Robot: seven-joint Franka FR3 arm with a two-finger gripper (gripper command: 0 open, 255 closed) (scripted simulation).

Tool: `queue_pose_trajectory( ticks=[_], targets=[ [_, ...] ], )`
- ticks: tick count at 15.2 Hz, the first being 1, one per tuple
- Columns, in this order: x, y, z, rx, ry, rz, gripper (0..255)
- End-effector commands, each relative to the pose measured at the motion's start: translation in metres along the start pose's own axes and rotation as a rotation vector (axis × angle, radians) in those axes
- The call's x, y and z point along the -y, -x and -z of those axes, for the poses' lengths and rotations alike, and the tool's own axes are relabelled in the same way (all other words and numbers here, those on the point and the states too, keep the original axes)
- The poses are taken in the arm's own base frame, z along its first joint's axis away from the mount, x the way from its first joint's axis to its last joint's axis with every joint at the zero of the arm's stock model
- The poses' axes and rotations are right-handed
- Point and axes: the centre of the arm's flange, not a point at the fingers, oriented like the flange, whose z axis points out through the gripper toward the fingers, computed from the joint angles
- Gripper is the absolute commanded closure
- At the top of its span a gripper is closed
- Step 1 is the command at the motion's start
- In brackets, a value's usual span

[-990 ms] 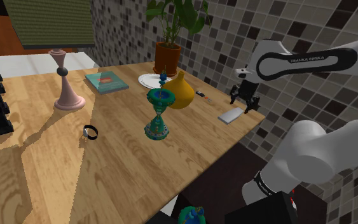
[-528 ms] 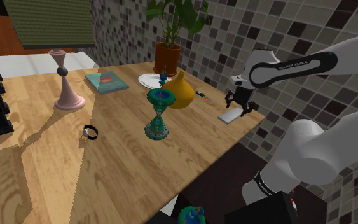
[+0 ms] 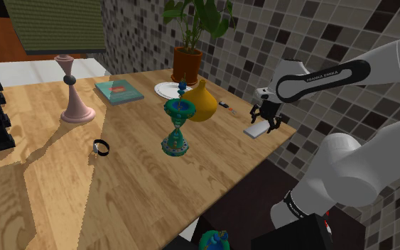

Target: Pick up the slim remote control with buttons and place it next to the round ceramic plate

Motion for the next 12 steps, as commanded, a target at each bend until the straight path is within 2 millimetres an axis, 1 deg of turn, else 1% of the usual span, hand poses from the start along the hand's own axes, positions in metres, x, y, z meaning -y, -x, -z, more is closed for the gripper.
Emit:
queue_pose_trajectory(
  ticks=[1,2,3,12],
  targets=[
    [0.0,0.0,-0.0001,0.0,0.0,0.0,0],
    [0.0,0.0,0.0,0.0,0.0,0.0,0],
    [0.0,0.0,0.0,0.0,0.0,0.0,255],
    [0.0,0.0,-0.0001,0.0,0.0,0.0,255]
  ],
)
